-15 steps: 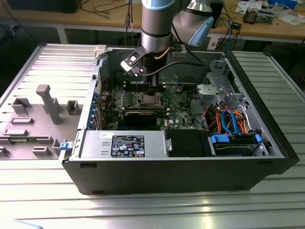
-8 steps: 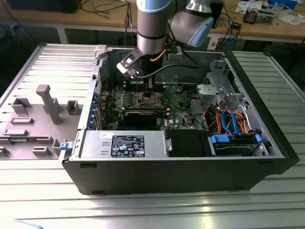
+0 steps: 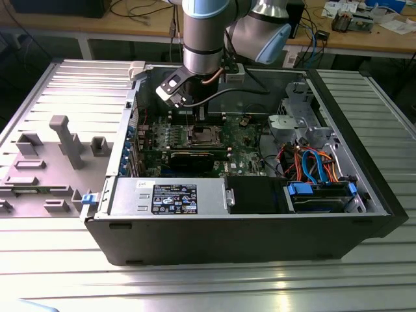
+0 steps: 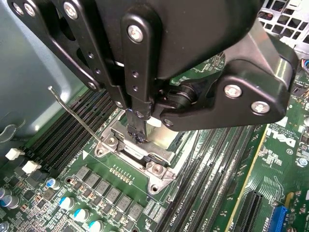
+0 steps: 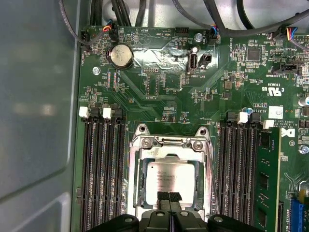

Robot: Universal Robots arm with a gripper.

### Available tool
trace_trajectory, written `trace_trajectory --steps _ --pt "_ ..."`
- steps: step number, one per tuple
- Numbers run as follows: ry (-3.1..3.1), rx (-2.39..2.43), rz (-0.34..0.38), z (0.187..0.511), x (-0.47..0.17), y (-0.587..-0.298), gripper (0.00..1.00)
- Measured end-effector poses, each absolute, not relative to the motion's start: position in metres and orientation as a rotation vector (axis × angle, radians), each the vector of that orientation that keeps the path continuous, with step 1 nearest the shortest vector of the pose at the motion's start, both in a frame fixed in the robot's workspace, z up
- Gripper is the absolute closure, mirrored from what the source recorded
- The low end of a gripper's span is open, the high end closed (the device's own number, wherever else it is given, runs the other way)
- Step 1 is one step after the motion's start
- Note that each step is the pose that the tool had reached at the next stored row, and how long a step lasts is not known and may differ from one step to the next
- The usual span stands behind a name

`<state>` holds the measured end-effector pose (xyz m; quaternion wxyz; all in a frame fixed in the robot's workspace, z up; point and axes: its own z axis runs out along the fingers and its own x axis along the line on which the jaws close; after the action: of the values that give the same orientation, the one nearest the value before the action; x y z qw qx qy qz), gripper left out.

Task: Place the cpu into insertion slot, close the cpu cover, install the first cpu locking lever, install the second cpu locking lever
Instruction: 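Close the cpu cover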

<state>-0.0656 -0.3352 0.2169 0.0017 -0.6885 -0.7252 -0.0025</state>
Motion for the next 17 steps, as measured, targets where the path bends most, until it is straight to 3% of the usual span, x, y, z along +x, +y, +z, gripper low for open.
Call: trace_trajectory --steps 17 --pt "-2.276 -2.160 -0.009 0.207 -0.071 -0.335 0.89"
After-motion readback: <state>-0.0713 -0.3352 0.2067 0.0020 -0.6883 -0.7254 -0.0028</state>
